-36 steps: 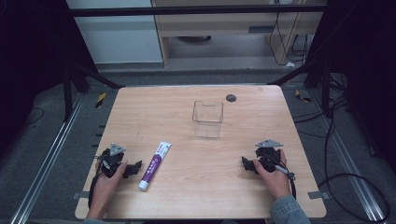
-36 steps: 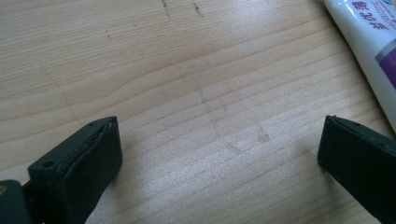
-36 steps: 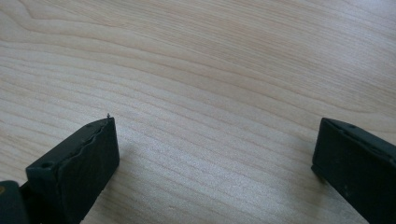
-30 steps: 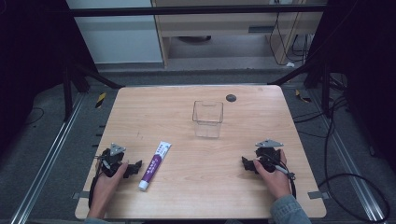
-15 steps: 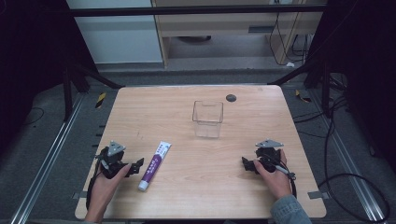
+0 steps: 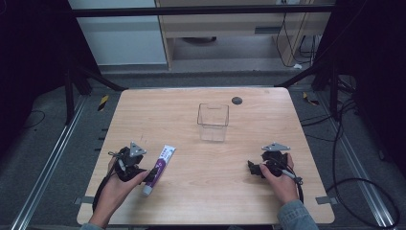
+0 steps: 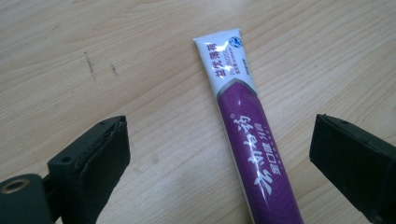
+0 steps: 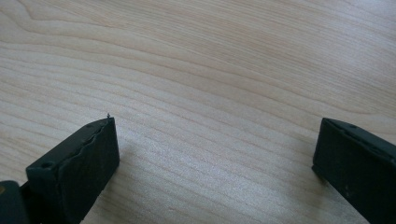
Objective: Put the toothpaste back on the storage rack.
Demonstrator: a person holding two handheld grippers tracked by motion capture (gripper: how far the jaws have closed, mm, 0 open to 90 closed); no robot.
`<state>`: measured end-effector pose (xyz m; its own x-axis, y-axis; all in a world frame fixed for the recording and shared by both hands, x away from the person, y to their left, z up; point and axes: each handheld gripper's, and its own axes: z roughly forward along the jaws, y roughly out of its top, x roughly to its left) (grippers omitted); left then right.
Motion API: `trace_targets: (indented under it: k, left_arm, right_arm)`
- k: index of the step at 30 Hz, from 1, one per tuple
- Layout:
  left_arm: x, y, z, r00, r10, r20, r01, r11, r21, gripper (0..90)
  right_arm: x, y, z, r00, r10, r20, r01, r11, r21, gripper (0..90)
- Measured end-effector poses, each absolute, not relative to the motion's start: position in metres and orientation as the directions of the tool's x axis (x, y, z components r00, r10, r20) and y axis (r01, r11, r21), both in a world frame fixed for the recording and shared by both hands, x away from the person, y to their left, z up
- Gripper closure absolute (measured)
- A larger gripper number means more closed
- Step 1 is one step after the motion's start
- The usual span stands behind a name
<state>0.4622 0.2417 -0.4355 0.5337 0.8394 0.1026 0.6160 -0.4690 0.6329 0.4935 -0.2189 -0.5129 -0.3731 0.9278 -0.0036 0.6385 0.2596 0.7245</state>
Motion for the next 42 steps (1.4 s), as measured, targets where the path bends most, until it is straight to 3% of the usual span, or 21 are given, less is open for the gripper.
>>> trace_targets:
  k: [9, 20, 24, 27, 36, 42]
  left_arm:
    - [0.48, 0.23, -0.425, 0.517, 0.852, 0.079, 0.673, -0.462, 0.578, 5.5]
    - [0.494, 0.197, -0.42, 0.593, 0.801, 0.084, 0.686, -0.557, 0.468, 6.6]
    - [0.497, 0.189, -0.429, 0.629, 0.77, 0.109, 0.692, -0.618, 0.372, 7.3]
    - [0.507, 0.189, -0.426, 0.611, 0.787, 0.083, 0.711, -0.592, 0.379, 7.6]
    - [0.52, 0.184, -0.433, 0.597, 0.796, 0.097, 0.74, -0.593, 0.318, 14.4]
    - [0.534, 0.18, -0.443, 0.58, 0.812, 0.057, 0.768, -0.569, 0.295, 21.8]
  right_arm:
    - [0.494, -0.219, -0.513, -0.371, 0.929, -0.001, 0.642, 0.258, 0.722, 0.6]
    - [0.499, -0.22, -0.513, -0.369, 0.929, -0.003, 0.64, 0.257, 0.724, 0.6]
    - [0.498, -0.219, -0.512, -0.353, 0.936, -0.001, 0.644, 0.244, 0.725, 1.0]
    - [0.497, -0.218, -0.512, -0.345, 0.939, 0.0, 0.647, 0.238, 0.724, 1.0]
    - [0.498, -0.219, -0.513, -0.349, 0.937, -0.004, 0.644, 0.243, 0.725, 1.2]
    - [0.495, -0.22, -0.513, -0.35, 0.937, -0.003, 0.644, 0.243, 0.726, 1.3]
